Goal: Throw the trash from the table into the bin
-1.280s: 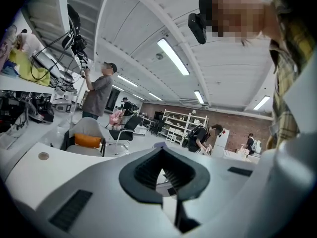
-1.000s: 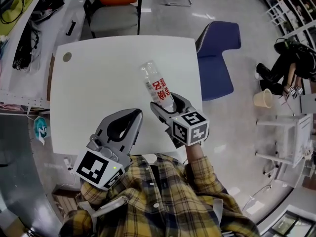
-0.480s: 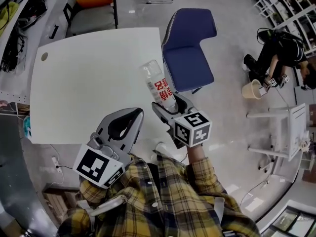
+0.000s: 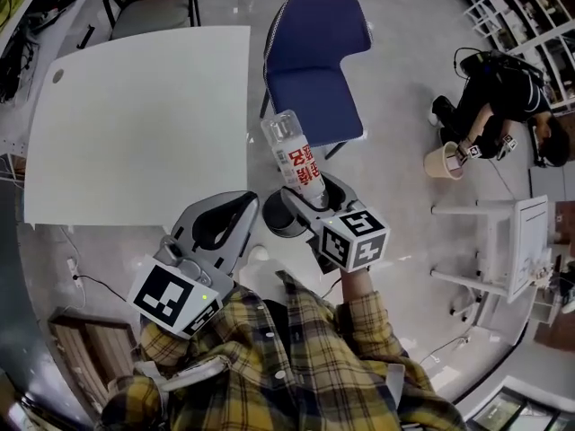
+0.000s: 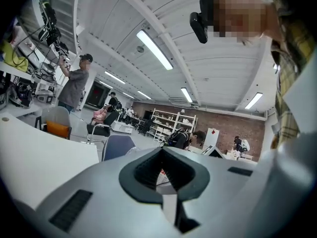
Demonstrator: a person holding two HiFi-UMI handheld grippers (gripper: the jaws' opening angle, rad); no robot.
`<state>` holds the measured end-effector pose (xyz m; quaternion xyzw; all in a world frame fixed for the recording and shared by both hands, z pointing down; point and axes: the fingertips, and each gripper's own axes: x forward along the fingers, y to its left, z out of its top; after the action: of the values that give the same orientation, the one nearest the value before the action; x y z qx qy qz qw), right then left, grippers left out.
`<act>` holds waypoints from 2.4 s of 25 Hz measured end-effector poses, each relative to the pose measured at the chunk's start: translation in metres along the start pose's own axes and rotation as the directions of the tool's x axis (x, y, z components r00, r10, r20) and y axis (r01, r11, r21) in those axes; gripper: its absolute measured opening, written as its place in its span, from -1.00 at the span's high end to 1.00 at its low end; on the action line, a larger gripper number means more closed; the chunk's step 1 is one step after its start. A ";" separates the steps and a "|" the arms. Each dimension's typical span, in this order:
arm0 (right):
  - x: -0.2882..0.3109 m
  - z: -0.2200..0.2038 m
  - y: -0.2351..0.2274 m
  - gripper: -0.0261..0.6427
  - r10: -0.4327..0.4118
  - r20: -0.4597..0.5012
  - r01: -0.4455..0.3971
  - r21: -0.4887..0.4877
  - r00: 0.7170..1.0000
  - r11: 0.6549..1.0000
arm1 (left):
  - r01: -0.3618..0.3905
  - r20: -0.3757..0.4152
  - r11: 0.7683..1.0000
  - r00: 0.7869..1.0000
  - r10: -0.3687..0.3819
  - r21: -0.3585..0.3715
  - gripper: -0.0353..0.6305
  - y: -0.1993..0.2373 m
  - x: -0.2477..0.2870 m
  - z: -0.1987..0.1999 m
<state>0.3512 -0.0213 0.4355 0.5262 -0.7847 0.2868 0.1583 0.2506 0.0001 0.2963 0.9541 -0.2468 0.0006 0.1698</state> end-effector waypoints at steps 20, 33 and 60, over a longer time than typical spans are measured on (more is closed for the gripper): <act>-0.028 -0.127 -0.079 -0.01 -0.207 -0.125 0.234 0.266 0.970 0.935 | 0.189 -0.164 0.976 0.965 -0.205 -0.106 0.88 -0.026 0.028 -0.068; 0.003 -0.288 -0.113 -0.01 -0.203 -0.287 0.308 0.388 0.936 0.869 | 0.325 -0.223 0.922 0.902 -0.369 -0.209 0.88 -0.080 0.048 -0.176; 0.229 -0.594 -0.248 -0.02 -0.161 -0.510 0.424 0.455 0.845 0.783 | 0.327 -0.329 0.937 0.877 -0.350 -0.123 0.88 -0.017 0.037 -0.422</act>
<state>0.4565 0.1073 1.0983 0.5874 -0.5165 0.5835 0.2184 0.3262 0.1330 0.6919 0.9614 -0.0423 0.1305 0.2384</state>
